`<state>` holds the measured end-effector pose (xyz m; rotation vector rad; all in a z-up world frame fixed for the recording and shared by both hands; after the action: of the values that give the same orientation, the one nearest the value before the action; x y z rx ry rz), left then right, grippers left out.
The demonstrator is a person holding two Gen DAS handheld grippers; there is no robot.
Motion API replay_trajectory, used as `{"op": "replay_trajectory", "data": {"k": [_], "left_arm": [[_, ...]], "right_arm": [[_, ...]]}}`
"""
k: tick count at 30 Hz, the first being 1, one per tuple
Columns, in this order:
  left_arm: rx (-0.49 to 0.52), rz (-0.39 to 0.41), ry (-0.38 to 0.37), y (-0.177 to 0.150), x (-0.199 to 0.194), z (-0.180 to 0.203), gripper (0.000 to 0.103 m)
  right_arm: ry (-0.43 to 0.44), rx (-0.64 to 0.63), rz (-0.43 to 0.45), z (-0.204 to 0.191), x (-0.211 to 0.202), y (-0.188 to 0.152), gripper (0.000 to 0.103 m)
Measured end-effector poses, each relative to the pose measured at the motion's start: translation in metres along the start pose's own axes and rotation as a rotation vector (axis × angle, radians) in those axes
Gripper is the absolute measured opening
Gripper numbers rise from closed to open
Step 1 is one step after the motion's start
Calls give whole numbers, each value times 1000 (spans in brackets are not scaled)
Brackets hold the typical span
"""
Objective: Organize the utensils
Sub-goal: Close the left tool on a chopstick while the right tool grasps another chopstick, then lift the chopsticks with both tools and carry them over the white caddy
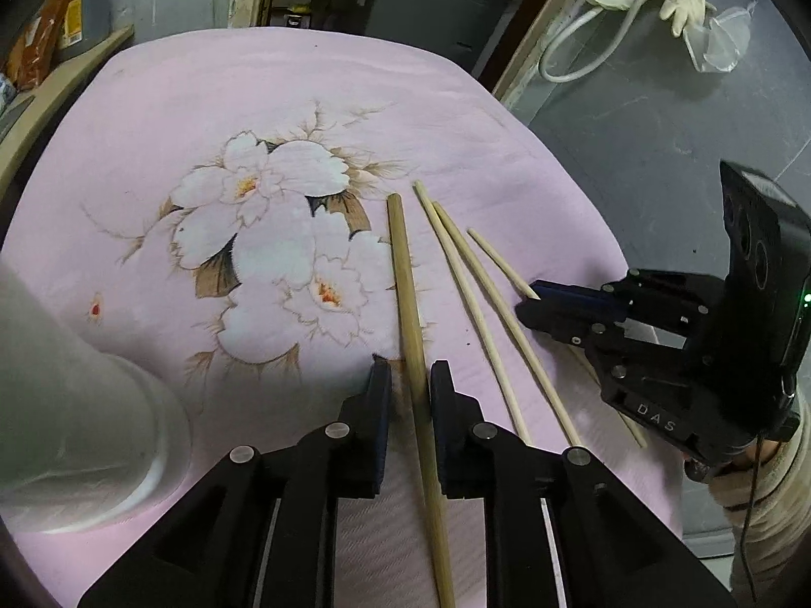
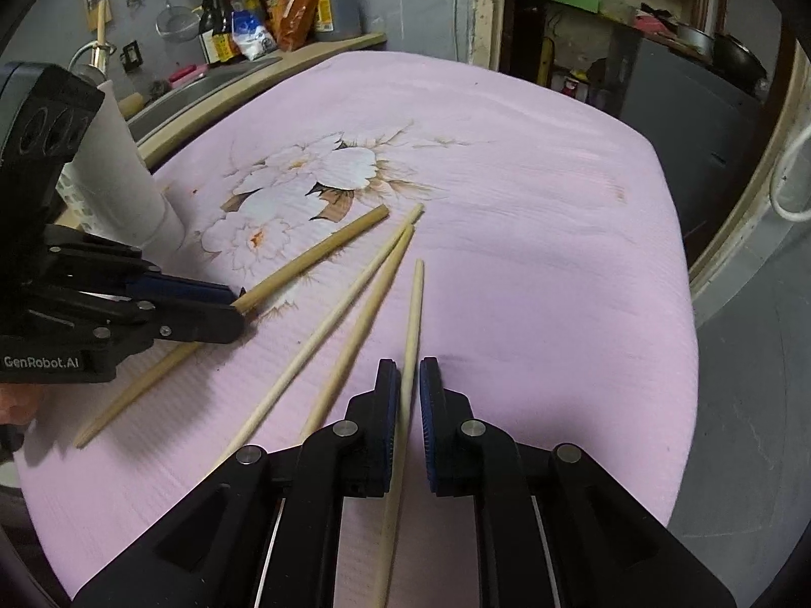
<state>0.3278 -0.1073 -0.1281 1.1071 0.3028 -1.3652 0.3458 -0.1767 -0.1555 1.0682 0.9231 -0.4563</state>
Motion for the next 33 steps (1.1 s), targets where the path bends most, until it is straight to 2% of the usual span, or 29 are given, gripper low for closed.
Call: {"op": "replay_trajectory", "data": {"k": [2, 7, 12, 15, 18, 20, 24, 28, 33], "left_arm": [[13, -4, 13, 0, 0, 2, 6], [-3, 32, -8, -1, -3, 7, 4], [23, 133, -44, -6, -27, 19, 4], [68, 250, -31, -7, -54, 30, 4], [116, 411, -13, -6, -88, 40, 4], [125, 499, -16, -5, -110, 46, 4], [215, 693, 75, 0, -158, 57, 4], [279, 846, 142, 3, -197, 67, 4], [307, 979, 198, 3, -240, 62, 4]], "right_arm": [[-13, -22, -11, -1, 1, 0, 8], [9, 12, -31, 0, -6, -2, 3], [40, 96, 91, 0, -37, -5, 3], [42, 142, 234, -3, -71, -4, 3], [22, 172, 430, -8, -111, 5, 3], [49, 214, 555, -12, -137, 13, 3], [53, 228, 758, -28, -177, 30, 3], [54, 189, 905, -56, -206, 56, 3], [98, 191, 1041, -80, -236, 89, 3]]}}
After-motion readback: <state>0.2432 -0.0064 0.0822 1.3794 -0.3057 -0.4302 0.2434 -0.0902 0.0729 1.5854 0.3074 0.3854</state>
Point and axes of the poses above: each gripper's, at about its wrist camera, not at the fingertips, and x roughly the way its jaws point, z to its right, y to its top, the point moved 10 cm from there along x, roughly the way its jaws point, and after that the axes turned 14 degrees about -y, right-handed, at the moved point
